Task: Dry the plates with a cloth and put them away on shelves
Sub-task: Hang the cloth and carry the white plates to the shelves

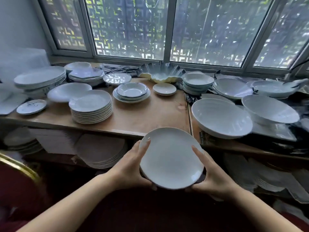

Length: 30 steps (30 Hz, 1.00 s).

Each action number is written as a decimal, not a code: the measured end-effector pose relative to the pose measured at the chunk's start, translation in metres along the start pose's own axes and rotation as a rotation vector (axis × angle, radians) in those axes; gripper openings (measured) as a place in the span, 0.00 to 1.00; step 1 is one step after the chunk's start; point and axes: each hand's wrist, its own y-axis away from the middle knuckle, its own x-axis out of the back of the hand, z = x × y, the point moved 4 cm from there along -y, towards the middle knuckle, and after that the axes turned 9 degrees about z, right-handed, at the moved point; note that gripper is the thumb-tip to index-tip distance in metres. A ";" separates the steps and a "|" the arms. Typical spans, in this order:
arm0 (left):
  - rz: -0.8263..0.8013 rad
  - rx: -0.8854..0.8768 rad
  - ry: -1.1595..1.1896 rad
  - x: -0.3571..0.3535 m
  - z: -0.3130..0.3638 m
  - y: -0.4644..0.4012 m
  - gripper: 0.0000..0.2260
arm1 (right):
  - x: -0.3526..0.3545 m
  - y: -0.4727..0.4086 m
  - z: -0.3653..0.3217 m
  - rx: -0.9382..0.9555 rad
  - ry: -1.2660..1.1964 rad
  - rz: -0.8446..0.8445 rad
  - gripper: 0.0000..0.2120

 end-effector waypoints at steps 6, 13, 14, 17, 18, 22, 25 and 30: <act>-0.028 0.055 -0.038 0.021 -0.074 -0.076 0.64 | -0.029 -0.098 0.020 -0.036 -0.048 0.011 0.61; -0.041 0.175 -0.049 0.007 -0.160 -0.159 0.64 | -0.059 -0.222 0.069 -0.039 0.018 -0.102 0.59; -0.043 0.200 -0.045 0.002 -0.172 -0.171 0.65 | -0.060 -0.240 0.077 -0.032 0.032 -0.113 0.59; -0.037 0.253 -0.030 -0.013 -0.199 -0.204 0.64 | -0.064 -0.290 0.100 0.011 0.041 -0.175 0.58; -0.038 0.268 -0.030 -0.019 -0.207 -0.215 0.63 | -0.065 -0.305 0.109 0.025 0.049 -0.190 0.58; -0.075 0.336 -0.089 -0.046 -0.236 -0.258 0.63 | -0.065 -0.351 0.146 0.022 0.062 -0.232 0.58; -0.109 0.337 -0.149 -0.070 -0.254 -0.290 0.61 | -0.065 -0.372 0.176 -0.029 0.061 -0.254 0.59; -0.237 0.320 -0.182 -0.107 -0.270 -0.323 0.57 | -0.065 -0.380 0.217 -0.141 0.069 -0.284 0.56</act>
